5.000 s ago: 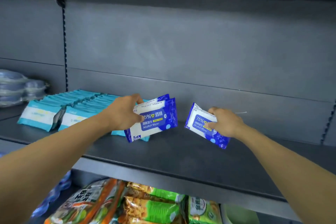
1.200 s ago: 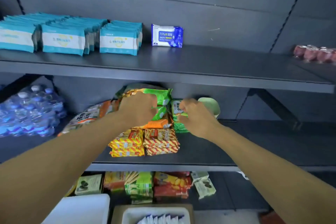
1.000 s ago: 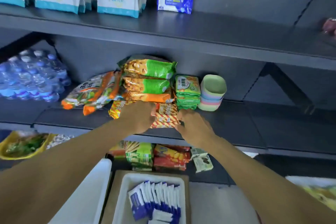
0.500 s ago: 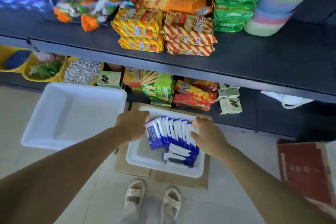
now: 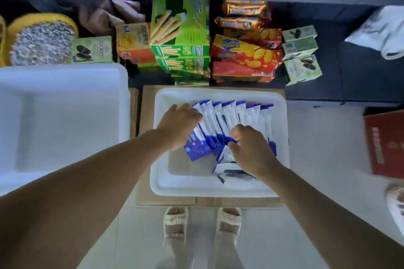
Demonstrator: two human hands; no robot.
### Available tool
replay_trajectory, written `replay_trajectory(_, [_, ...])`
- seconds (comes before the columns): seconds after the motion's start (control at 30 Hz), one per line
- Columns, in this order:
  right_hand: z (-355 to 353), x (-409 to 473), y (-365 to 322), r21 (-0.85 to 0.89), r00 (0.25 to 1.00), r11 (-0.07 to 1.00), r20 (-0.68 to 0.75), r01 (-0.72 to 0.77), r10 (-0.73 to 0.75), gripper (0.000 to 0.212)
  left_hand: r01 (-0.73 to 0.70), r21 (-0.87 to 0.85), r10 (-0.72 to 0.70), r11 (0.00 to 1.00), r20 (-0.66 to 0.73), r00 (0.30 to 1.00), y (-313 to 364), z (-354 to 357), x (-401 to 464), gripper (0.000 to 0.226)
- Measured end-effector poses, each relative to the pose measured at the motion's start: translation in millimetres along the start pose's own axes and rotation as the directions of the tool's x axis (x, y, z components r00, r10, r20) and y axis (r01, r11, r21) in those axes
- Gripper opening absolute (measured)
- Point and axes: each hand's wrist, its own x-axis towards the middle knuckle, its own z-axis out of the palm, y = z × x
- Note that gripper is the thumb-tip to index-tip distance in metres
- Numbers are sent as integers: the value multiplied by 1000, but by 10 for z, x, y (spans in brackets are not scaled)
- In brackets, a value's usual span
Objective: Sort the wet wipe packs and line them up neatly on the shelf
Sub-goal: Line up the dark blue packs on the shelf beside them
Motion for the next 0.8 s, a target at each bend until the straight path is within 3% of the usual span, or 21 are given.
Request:
replay_trajectory(0.17, [246,72,-26,72,995,996,-77,-53,59,22,-81,145,84,986,-16,996,-138,253,193,55])
replay_trajectory(0.33, [390,122,-62,107,987,992,-139,-67,81,20,-157,304,176,940,-35,984,-166,253,219,26])
replay_trajectory(0.63, [529,172,-93,126,969,990,-228,-69,97,22,-234,149,253,961,-123,960,-395,211,194,22])
replay_trajectory(0.8, [594,203,-41,139,962,989,-259,-45,80,26,-243,223,269,944,-95,958,-262,243,319,18])
